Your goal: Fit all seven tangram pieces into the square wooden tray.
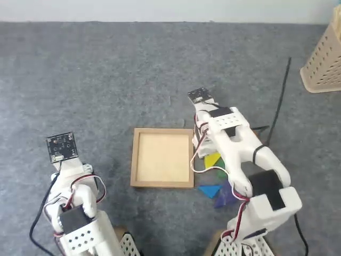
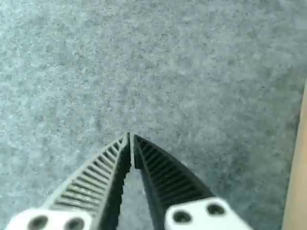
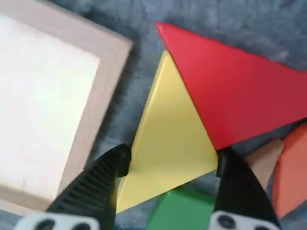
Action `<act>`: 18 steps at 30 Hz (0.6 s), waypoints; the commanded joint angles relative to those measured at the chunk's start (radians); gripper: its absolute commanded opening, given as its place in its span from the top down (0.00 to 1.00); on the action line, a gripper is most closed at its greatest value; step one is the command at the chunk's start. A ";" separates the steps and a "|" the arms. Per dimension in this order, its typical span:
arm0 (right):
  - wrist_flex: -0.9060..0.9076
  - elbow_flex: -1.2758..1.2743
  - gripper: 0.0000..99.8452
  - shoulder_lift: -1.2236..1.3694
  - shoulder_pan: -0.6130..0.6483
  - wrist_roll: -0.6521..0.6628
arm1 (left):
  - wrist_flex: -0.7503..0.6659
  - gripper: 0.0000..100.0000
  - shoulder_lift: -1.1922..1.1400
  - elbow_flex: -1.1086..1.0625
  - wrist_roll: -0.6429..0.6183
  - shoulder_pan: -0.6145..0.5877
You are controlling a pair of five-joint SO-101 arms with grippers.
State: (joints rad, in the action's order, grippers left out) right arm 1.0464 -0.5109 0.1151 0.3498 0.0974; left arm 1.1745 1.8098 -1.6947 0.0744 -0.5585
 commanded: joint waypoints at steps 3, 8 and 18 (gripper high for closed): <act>0.012 -0.069 0.81 -0.248 -0.035 -0.006 | 0.006 0.99 0.008 0.008 -0.014 0.003; 0.021 -0.106 0.81 -0.381 -0.016 -0.002 | 0.006 0.99 0.008 0.008 -0.014 0.003; 0.044 -0.106 0.81 -0.423 0.185 0.032 | 0.006 0.99 0.008 0.008 -0.015 0.003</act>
State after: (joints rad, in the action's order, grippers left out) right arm 1.0664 -0.6260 -0.2440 0.5554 0.0974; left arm 1.1745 1.8098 -1.6947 0.0744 -0.5585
